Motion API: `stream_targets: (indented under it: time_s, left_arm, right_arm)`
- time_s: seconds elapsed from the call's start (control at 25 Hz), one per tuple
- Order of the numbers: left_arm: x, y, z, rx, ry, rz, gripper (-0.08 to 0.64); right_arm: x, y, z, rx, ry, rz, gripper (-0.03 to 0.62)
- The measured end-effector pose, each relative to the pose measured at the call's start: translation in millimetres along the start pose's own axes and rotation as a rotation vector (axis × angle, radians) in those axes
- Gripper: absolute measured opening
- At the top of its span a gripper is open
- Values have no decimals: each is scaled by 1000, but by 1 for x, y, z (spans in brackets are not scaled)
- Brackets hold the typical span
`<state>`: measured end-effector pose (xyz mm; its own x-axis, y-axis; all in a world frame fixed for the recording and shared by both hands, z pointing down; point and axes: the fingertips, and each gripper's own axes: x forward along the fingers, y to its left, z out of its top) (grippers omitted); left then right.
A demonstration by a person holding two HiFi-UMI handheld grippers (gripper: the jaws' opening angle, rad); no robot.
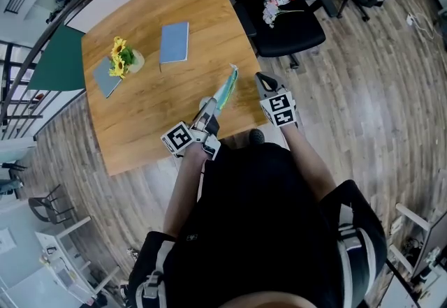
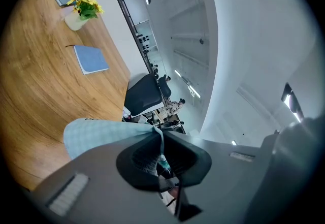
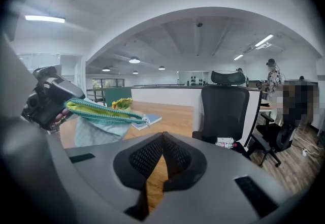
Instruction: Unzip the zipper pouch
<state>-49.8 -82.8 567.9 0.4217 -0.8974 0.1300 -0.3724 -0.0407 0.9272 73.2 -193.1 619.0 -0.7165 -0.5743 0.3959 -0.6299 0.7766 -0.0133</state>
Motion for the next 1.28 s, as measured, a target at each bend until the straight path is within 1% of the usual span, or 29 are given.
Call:
stream_targets:
  time_s: [0.08, 0.24, 0.4, 0.52, 0.6, 0.88, 1.0, 1.28]
  left_arm:
    - [-2, 3, 9, 0, -9, 4, 11]
    - [-8, 8, 28, -3, -16, -6, 11]
    - [-13, 17, 44, 2, 3, 2, 11]
    - [-16, 16, 56, -14, 24, -19, 11]
    - [-19, 21, 66, -9, 29, -18, 11]
    - [-23, 32, 91, -13, 33, -32, 11]
    - [-25, 31, 99, -30, 26, -61, 11]
    - [-34, 44, 110, -31, 20, -35, 11]
  right_arm:
    - [1, 3, 2, -1, 10, -3, 2]
    - [6, 9, 4, 12, -10, -30, 2]
    - [9, 18, 6, 29, -14, -50, 2]
    - [13, 30, 10, 32, -9, -61, 2]
    - [16, 37, 15, 28, -8, -67, 2]
    - [22, 48, 19, 21, 24, -91, 2]
    - [25, 52, 20, 16, 30, -97, 2]
    - [29, 60, 20, 13, 39, -99, 2]
